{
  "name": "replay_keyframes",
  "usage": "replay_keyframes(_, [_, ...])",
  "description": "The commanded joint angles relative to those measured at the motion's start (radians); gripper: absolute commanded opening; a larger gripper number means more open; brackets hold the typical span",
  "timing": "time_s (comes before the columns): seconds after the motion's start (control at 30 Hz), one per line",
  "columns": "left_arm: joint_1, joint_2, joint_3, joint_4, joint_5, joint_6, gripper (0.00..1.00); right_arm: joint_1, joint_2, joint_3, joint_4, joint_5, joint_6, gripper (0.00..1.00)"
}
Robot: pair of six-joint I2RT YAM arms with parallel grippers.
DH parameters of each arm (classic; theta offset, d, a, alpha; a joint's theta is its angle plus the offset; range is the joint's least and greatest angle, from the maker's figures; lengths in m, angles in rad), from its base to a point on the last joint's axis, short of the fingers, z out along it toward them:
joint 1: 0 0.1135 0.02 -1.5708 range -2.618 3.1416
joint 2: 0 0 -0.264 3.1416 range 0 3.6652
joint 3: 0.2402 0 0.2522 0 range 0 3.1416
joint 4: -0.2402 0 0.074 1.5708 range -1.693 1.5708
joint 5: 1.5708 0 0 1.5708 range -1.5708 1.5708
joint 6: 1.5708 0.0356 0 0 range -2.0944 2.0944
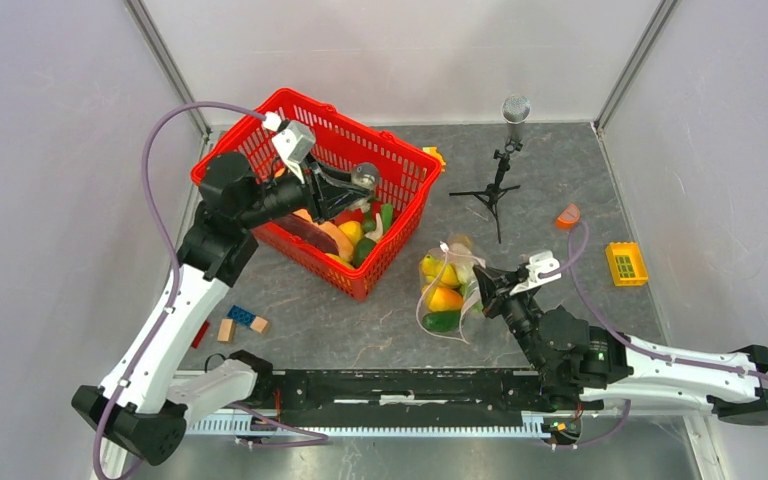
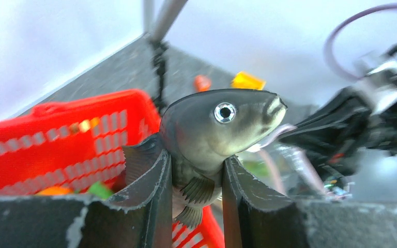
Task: Place the food in the zip-top bag and seal the zipper
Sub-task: Pick up the fake fish from the bin.
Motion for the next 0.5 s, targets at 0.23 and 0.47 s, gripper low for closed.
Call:
replay_keyframes(0.23, [-0.031, -0.086, -0.076, 0.65, 0.297, -0.664, 0.02, -0.002, 0.04, 0.057, 0.148, 0.001, 0.008, 0.05])
replay_keyframes(0.47, [-0.141, -0.081, -0.245, 0.928, 0.239, -0.878, 0.02, -0.002, 0.058, 0.066, 0.187, 0.006, 0.007, 0.06])
